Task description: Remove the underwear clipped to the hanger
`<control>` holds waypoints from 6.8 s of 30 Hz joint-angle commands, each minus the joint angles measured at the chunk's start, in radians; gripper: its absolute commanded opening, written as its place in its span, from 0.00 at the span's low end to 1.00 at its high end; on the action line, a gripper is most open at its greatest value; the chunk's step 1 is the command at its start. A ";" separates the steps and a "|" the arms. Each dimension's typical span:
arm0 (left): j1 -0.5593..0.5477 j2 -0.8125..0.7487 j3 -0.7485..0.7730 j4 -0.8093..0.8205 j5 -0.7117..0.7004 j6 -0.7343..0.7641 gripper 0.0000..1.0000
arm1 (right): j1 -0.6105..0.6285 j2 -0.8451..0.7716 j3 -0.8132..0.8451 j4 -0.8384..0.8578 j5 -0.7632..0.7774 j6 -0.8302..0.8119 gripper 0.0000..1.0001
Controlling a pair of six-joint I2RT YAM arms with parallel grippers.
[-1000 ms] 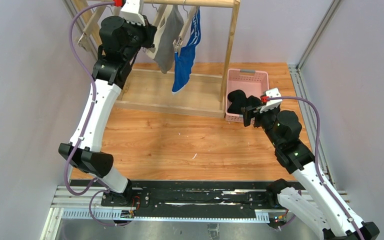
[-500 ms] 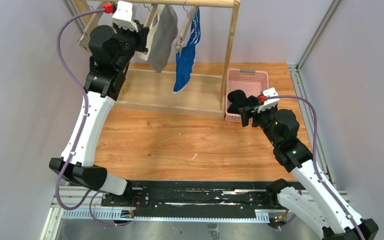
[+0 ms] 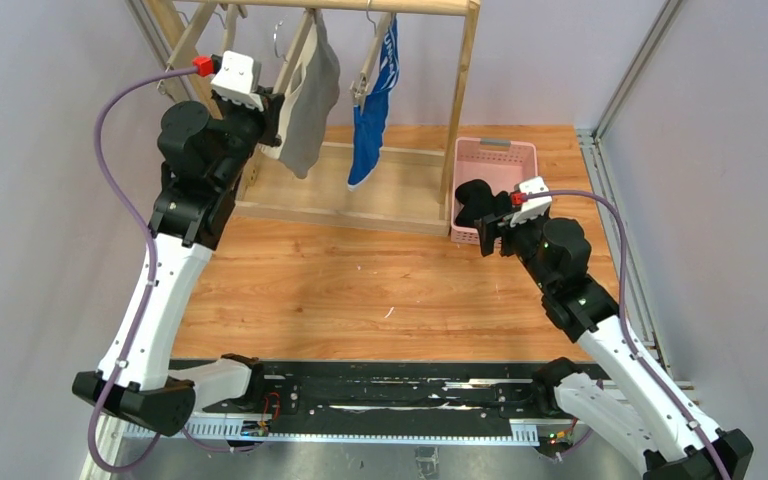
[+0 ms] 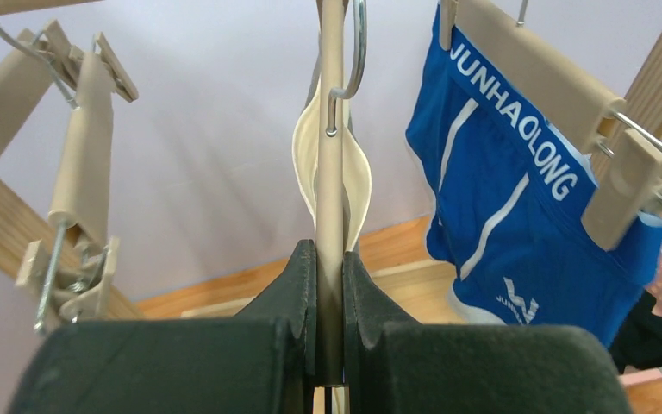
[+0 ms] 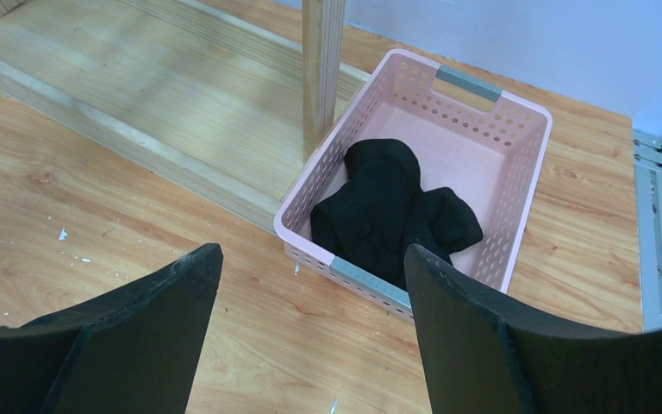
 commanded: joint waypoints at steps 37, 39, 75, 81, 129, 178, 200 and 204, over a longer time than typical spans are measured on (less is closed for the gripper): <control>-0.009 -0.472 -0.378 -0.739 0.660 0.120 0.00 | -0.161 0.195 0.129 0.348 -1.181 0.179 0.90; -0.010 -0.454 -0.375 -0.738 0.685 0.129 0.00 | -0.161 0.217 0.136 0.426 -1.273 0.238 0.90; -0.037 -0.342 -0.281 -0.695 0.727 0.169 0.00 | -0.065 0.725 0.135 1.299 -1.311 0.899 0.76; -0.037 -0.342 -0.289 -0.662 0.742 0.150 0.00 | -0.034 0.572 0.181 0.617 -1.223 0.385 0.77; -0.037 -0.341 -0.202 -0.617 0.750 0.099 0.00 | 0.057 0.298 0.237 0.275 -0.865 0.182 0.77; -0.291 -0.266 -0.564 0.555 0.617 -0.603 0.00 | 0.114 0.284 0.055 1.155 -0.582 0.611 0.79; -0.343 -0.228 -0.633 0.682 0.612 -0.640 0.00 | 0.145 0.415 0.107 1.305 -0.599 0.713 0.68; -0.344 -0.230 -0.633 0.694 0.600 -0.641 0.00 | 0.146 0.419 0.124 1.275 -0.624 0.710 0.50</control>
